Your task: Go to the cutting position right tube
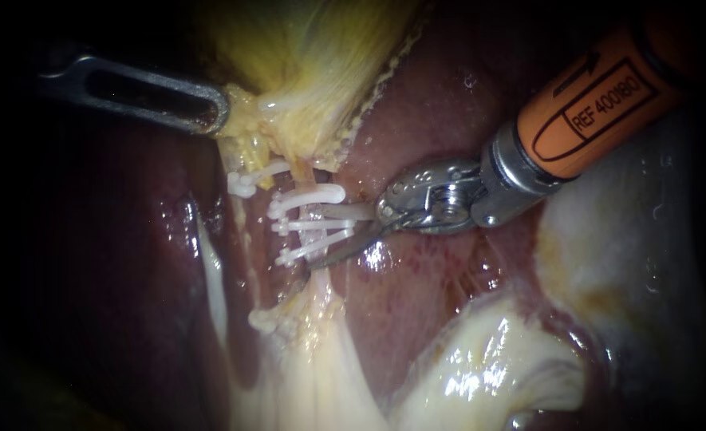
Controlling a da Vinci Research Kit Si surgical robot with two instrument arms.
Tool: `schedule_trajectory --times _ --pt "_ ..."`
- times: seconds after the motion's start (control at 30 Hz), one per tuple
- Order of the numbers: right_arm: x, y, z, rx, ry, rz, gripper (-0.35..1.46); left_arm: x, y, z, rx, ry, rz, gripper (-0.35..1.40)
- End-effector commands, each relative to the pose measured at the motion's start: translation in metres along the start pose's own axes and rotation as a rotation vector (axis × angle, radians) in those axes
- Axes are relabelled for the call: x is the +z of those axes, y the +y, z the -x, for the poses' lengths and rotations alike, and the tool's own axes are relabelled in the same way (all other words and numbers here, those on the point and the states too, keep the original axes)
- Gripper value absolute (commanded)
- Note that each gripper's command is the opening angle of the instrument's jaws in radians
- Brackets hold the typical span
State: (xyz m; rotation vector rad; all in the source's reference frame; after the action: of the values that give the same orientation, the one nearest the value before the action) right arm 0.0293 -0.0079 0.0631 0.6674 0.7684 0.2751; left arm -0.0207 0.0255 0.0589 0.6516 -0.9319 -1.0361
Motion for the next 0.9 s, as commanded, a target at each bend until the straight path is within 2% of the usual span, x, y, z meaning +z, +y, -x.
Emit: schedule_trajectory --times 0.03,0.13,0.2,0.33,0.5,0.57,0.7,0.9 --pt "-0.0001 -0.0001 -0.0001 -0.001 0.0 -0.001 1.33 0.0 0.0 0.0 0.0 0.0 0.0 -0.35" --pt "-0.0003 -0.0006 -0.0004 -0.002 0.0 -0.004 1.37 0.0 0.0 0.0 0.0 0.0 0.0 -0.35" --pt "-0.0006 -0.0015 -0.0008 -0.004 -0.001 -0.006 1.38 0.0 0.0 0.0 0.0 0.0 -0.001 -0.35" --pt "-0.0012 -0.0037 -0.0015 -0.009 0.042 -0.044 1.38 0.0 0.0001 0.0 0.0 0.001 -0.001 -0.35" --pt "-0.0022 -0.0064 -0.0022 -0.015 0.045 -0.061 1.38 -0.0001 0.0001 0.0001 0.0 0.001 -0.001 -0.35" --pt "-0.0026 -0.007 -0.0023 -0.012 0.052 -0.067 1.38 -0.0001 0.0001 0.0001 0.0 0.001 -0.001 -0.35" --pt "-0.004 -0.0076 -0.0019 -0.001 0.057 -0.076 1.38 -0.0001 0.0001 0.0001 0.0 0.001 -0.002 -0.35" --pt "-0.0056 -0.0068 -0.001 0.016 0.059 -0.076 1.37 -0.0002 0.0001 0.0001 0.0 0.001 -0.002 -0.35"
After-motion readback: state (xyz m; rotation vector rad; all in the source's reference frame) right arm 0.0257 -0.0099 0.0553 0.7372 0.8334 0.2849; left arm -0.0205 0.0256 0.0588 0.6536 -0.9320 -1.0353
